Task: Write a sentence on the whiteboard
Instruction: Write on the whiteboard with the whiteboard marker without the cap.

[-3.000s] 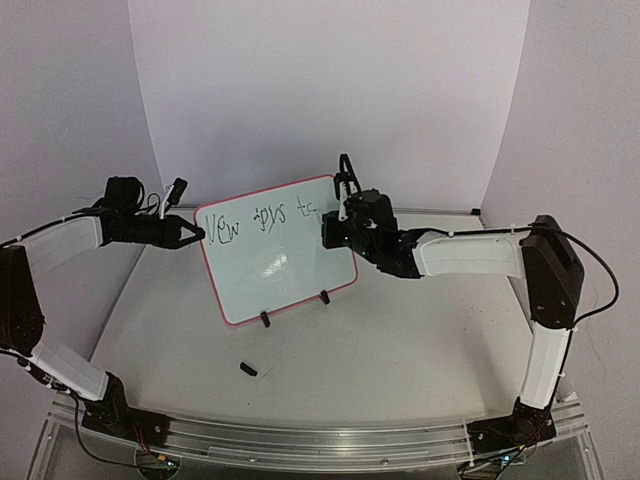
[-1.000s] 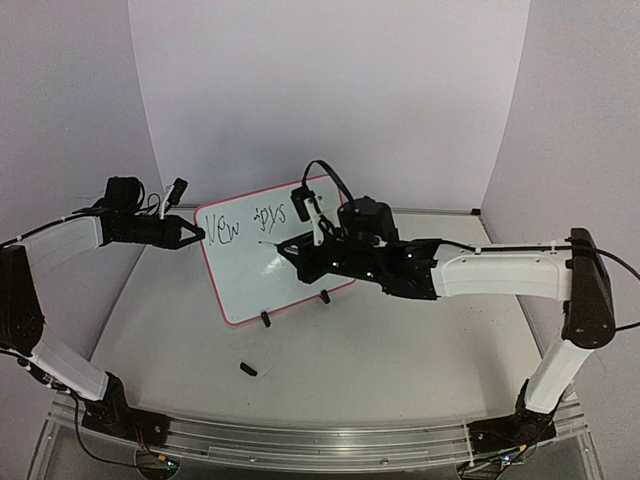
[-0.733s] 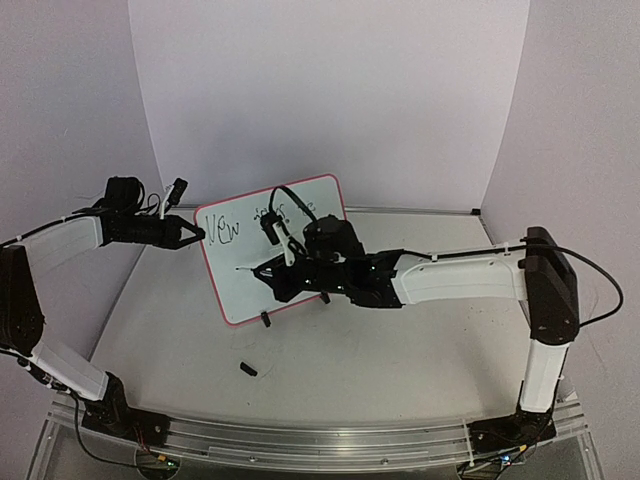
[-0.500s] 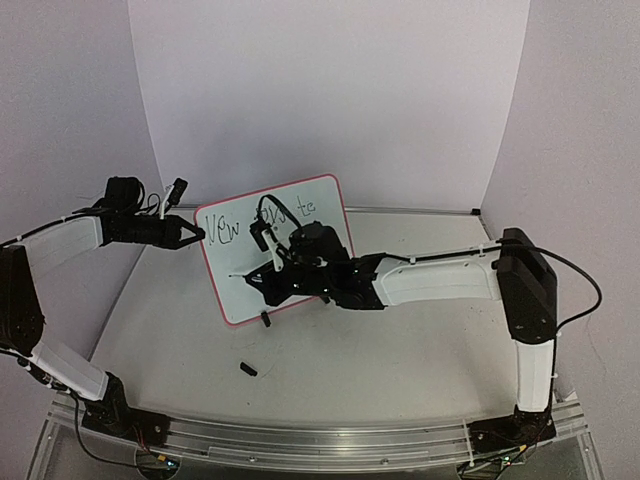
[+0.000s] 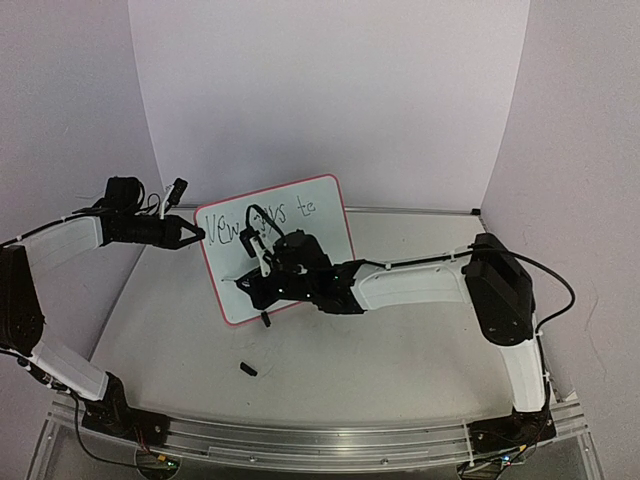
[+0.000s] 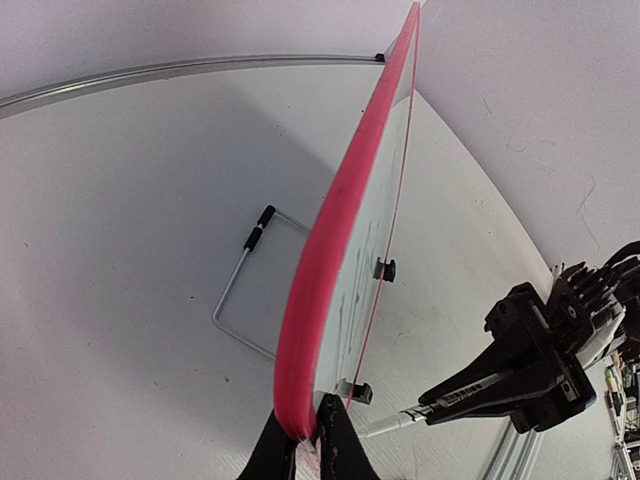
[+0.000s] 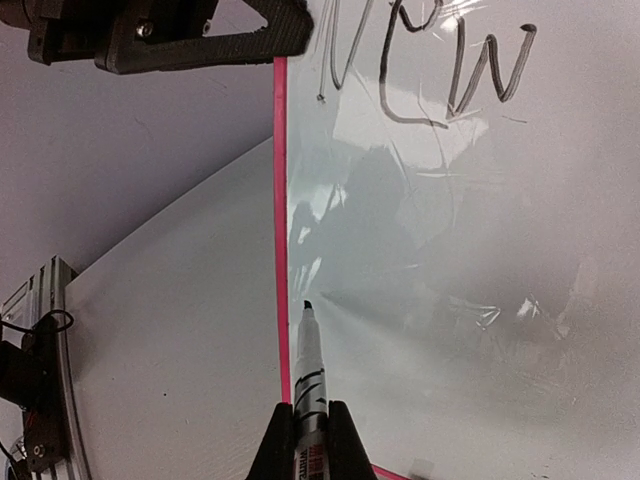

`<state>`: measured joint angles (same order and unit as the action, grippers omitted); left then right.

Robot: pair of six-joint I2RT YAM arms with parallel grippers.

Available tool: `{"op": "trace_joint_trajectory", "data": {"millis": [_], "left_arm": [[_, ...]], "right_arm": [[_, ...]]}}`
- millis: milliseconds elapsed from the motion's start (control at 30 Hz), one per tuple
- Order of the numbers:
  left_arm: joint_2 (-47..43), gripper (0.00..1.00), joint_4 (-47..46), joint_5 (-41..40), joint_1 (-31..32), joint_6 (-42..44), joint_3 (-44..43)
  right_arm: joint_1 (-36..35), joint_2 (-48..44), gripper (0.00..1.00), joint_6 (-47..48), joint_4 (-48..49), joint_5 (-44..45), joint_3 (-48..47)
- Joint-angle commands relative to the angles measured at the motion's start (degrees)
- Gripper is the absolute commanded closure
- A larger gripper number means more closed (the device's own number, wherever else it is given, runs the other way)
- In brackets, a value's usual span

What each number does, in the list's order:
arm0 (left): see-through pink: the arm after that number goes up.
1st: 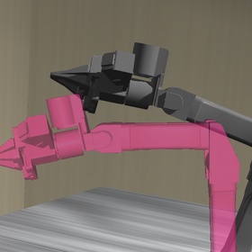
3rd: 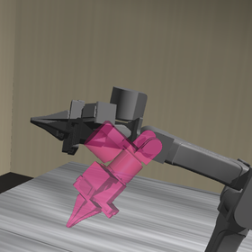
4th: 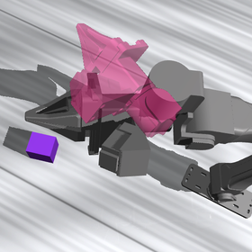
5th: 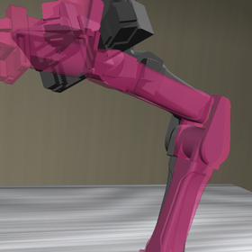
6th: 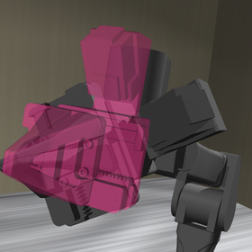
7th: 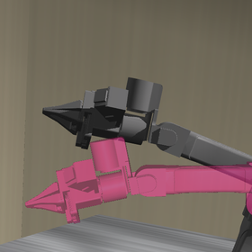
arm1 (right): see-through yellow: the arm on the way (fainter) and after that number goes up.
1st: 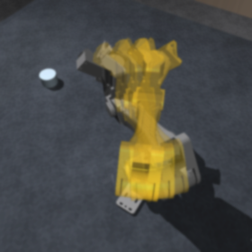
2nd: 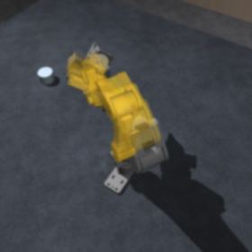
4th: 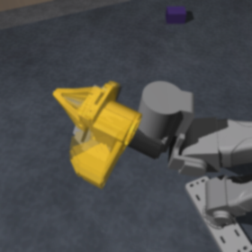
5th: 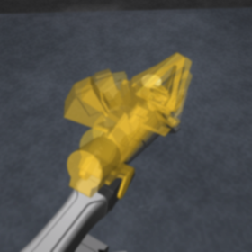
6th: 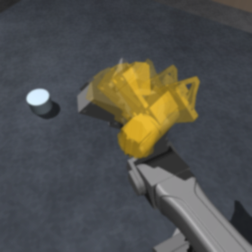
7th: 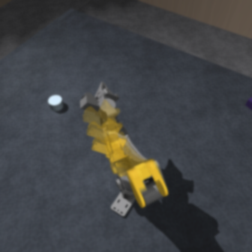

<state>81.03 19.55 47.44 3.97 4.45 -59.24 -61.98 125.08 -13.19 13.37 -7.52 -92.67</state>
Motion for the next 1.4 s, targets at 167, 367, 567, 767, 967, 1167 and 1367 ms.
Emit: {"op": "trace_joint_trajectory", "data": {"millis": [167, 367, 567, 767, 967, 1167, 1367], "left_arm": [[1.2, 1.00, 1.8, -5.8, 0.0, 0.3, -1.4], [1.3, 1.00, 1.9, -5.8, 0.1, 0.3, -1.5], [1.4, 1.00, 1.9, -5.8, 0.1, 0.3, -1.5], [1.4, 1.00, 1.9, -5.8, 0.1, 0.3, -1.5], [1.4, 1.00, 1.9, -5.8, 0.0, 0.3, -1.5], [1.4, 1.00, 1.9, -5.8, 0.1, 0.3, -1.5], [1.4, 1.00, 1.9, -5.7, 0.0, 0.3, -1.5]], "right_arm": [[-0.3, 2.5, 1.00, -1.2, -0.3, 7.4, -3.8], [-0.3, 1.1, 1.00, -1.5, -0.7, 11.9, -1.6], [-0.2, -0.8, 1.00, -1.2, -0.1, 14.4, 0.4], [-0.2, -1.2, 1.00, -1.1, 2.1, 14.2, 0.4], [-0.2, -0.8, 1.00, -0.9, 3.4, 13.0, -0.6], [-0.2, -0.2, 1.00, -0.8, 3.8, 12.2, -1.1], [-0.2, -0.3, 1.00, -0.7, 5.0, 11.7, -0.8]]}}
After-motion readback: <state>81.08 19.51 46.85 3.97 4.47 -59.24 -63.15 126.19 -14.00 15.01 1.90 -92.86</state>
